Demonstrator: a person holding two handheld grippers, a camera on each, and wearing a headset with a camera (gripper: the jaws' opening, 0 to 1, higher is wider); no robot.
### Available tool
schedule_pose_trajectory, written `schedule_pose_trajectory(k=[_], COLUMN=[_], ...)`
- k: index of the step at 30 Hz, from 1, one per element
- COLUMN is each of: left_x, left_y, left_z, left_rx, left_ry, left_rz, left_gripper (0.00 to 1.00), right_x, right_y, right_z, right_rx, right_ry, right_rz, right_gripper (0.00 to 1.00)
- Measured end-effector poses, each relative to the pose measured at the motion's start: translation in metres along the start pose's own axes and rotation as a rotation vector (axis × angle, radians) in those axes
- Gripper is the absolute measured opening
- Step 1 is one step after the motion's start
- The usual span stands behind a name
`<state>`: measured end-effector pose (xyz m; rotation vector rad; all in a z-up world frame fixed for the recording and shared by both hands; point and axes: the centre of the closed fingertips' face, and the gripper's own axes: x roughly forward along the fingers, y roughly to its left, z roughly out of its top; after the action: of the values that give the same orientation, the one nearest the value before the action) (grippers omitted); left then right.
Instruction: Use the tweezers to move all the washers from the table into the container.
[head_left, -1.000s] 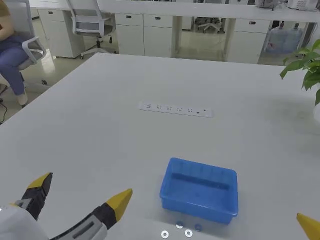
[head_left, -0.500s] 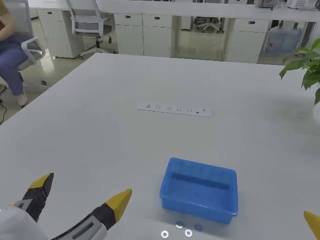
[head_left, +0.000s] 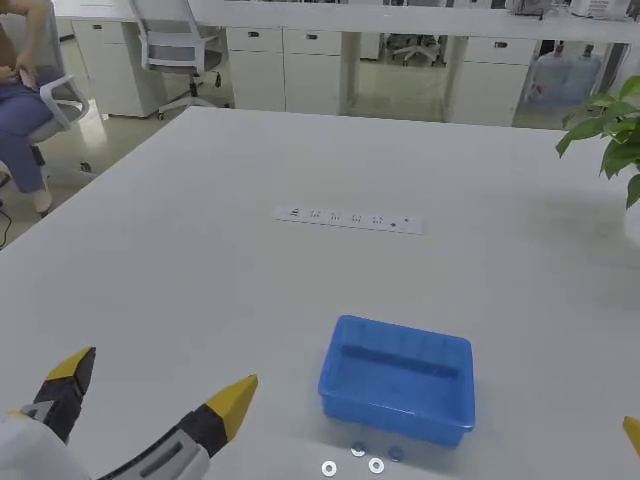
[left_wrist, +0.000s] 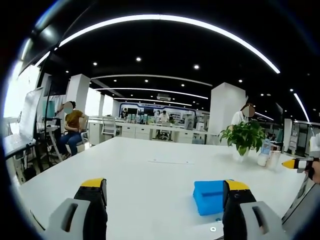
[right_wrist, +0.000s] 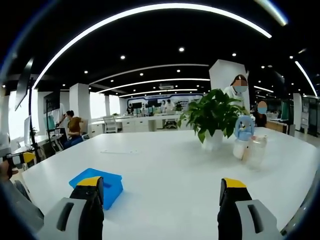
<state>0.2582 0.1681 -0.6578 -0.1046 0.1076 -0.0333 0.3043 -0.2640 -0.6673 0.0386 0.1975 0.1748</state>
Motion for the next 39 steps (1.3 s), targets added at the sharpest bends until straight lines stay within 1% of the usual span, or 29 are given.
schedule_pose_trajectory(k=[2,11,13,16,19,23,27,31,33,35,36,37,38,39], left_x=[0.000,0.001,0.002,0.003,0.003,0.003,0.003,0.004,0.005,0.005,0.006,0.006,0.007,0.009], left_y=[-0.001,-0.004,-0.007,-0.013,-0.018,-0.018,-0.016,-0.013,-0.012,-0.012,-0.014,-0.017,-0.020,-0.023], left_z=[-0.001,-0.003,-0.004,-0.009,-0.011,-0.009,-0.010,-0.012,-0.013,-0.019,-0.022,-0.026,-0.028,-0.030], left_rx=[-0.005,0.008,0.014,0.038,0.063,0.063,0.050,0.044,0.027,0.044,0.062,0.060,0.054,0.065], left_ry=[0.003,0.017,0.022,0.048,0.059,0.052,0.057,0.070,0.085,0.132,0.157,0.185,0.198,0.215], left_rz=[-0.005,-0.024,-0.035,-0.060,-0.075,-0.075,-0.074,-0.063,-0.061,-0.068,-0.080,-0.100,-0.116,-0.144], left_gripper=[0.99,0.98,0.99,0.99,0.99,0.98,0.97,0.93,0.91,0.86,0.84,0.82,0.79,0.75], right_x=[0.000,0.001,0.001,0.001,0.000,0.000,0.001,0.001,0.000,0.001,0.002,0.003,0.004,0.005], right_y=[0.000,0.005,0.008,0.010,0.012,0.012,0.013,0.009,0.007,0.007,0.007,0.009,0.011,0.013], right_z=[0.000,0.001,0.002,0.002,0.002,0.003,0.002,0.001,0.001,0.000,-0.001,-0.003,-0.006,-0.012], right_rx=[0.002,-0.006,-0.010,-0.015,-0.018,-0.022,-0.033,-0.032,-0.031,-0.034,-0.045,-0.054,-0.068,-0.098], right_ry=[0.000,0.000,-0.002,0.002,0.000,0.002,0.012,0.021,0.020,0.028,0.039,0.049,0.066,0.107], right_rz=[0.004,0.020,0.027,0.036,0.040,0.039,0.037,0.021,0.014,0.013,0.015,0.024,0.035,0.047], right_gripper=[0.96,0.95,0.96,0.95,0.95,0.94,0.94,0.93,0.92,0.91,0.89,0.88,0.86,0.85])
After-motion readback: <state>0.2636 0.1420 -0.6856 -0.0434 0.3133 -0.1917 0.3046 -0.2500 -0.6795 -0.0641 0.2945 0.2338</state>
